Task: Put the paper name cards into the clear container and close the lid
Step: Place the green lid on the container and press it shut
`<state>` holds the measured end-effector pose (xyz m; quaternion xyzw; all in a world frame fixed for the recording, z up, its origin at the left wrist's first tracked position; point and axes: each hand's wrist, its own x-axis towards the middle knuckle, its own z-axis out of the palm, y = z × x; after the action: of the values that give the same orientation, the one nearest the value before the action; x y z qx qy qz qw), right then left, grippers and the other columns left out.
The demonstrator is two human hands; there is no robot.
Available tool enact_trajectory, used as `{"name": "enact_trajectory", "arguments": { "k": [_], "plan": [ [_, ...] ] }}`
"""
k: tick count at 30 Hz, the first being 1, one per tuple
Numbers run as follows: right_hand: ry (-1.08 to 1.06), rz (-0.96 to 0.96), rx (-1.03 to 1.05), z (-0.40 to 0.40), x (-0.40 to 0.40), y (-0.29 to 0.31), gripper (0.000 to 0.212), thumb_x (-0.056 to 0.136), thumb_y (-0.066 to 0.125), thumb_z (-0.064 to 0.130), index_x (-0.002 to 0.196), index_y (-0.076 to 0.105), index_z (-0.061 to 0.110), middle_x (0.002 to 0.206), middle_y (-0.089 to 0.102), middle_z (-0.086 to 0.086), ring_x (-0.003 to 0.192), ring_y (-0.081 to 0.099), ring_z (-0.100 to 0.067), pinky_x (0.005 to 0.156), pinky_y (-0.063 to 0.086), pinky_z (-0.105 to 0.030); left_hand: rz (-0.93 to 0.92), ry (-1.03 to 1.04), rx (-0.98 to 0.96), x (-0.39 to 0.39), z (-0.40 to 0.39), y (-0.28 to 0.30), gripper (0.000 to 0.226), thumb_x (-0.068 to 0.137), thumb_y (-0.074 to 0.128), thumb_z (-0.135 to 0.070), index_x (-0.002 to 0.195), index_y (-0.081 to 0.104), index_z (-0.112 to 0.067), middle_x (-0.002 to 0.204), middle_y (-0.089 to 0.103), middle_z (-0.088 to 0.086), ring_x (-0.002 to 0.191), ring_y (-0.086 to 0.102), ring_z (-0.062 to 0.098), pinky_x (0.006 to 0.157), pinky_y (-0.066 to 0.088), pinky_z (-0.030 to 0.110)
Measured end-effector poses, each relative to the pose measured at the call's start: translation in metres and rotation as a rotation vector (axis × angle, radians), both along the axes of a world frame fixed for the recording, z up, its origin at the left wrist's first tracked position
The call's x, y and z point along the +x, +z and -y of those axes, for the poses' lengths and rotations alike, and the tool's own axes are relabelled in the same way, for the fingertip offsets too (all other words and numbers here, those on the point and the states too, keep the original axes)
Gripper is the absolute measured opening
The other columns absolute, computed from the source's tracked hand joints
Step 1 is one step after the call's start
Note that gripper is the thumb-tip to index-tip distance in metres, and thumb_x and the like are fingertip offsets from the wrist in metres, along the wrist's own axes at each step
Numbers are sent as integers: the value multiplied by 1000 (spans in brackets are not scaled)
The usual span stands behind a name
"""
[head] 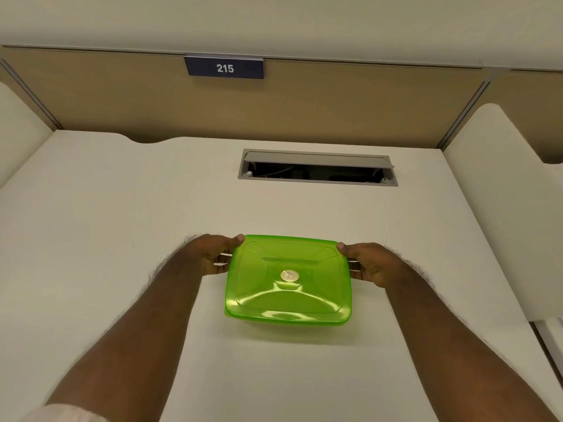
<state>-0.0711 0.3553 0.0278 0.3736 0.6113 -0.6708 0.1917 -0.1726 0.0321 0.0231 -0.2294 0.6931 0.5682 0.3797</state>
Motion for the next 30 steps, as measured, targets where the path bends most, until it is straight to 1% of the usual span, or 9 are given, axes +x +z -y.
{"name": "enact_trajectory", "arguments": {
  "k": [5,10,15,18,20,22,25,28,30],
  "plan": [
    [7,-19,28,0,-2,-3,13,87,69,19,87,67,6,83,70,-8,75,66,-19,63,54,-30,-50,6,-48,-1,-3,-5,22,84,73,-30,84,62,-10,75,62,5,67,57,18,56,47,30],
    [-3,-39,51,4,3,0,13,88,68,21,86,67,8,82,70,-7,75,65,-19,62,53,-31,-62,14,22,5,1,-5,25,83,74,-31,88,64,-9,84,65,7,78,60,22,68,49,34],
    [-3,-91,57,12,12,8,16,90,64,26,86,66,10,83,69,-5,75,64,-17,61,52,-30,-256,119,37,31,-5,-1,25,85,70,-37,87,65,-12,88,66,8,77,62,23,66,51,30],
    [76,-101,106,13,24,15,28,89,64,36,96,64,9,92,71,-7,79,67,-20,65,55,-32,-202,94,92,61,13,3,26,83,71,-41,88,67,-16,84,70,3,75,65,22,68,53,31],
    [176,-69,116,13,39,18,37,86,67,40,104,61,9,99,72,-8,84,69,-22,71,58,-35,-129,4,125,83,33,1,24,82,73,-36,93,68,-15,83,73,2,73,66,21,68,54,30],
    [239,-18,67,13,62,18,41,83,71,37,110,58,9,103,72,-10,85,69,-24,74,60,-37,-65,-53,166,103,48,-2,27,80,74,-28,99,67,-10,82,72,5,69,65,18,66,57,30],
    [261,13,-25,16,97,10,41,81,75,24,113,55,8,97,70,-11,82,66,-22,76,59,-38,-32,7,232,121,51,-8,27,78,74,-19,97,65,-3,80,69,9,67,68,19,65,60,31],
    [159,-14,-73,25,116,2,40,82,73,12,115,54,0,92,66,-15,78,65,-22,82,58,-39,-15,72,259,124,47,-7,19,87,68,-13,96,65,3,78,69,14,67,69,21,63,62,30],
    [83,-43,-69,31,121,0,38,83,71,7,115,53,-5,91,65,-16,77,65,-22,76,60,-35,-3,63,255,122,46,-5,16,89,64,-10,94,65,5,76,70,15,65,71,20,62,62,30]
  ]
}}
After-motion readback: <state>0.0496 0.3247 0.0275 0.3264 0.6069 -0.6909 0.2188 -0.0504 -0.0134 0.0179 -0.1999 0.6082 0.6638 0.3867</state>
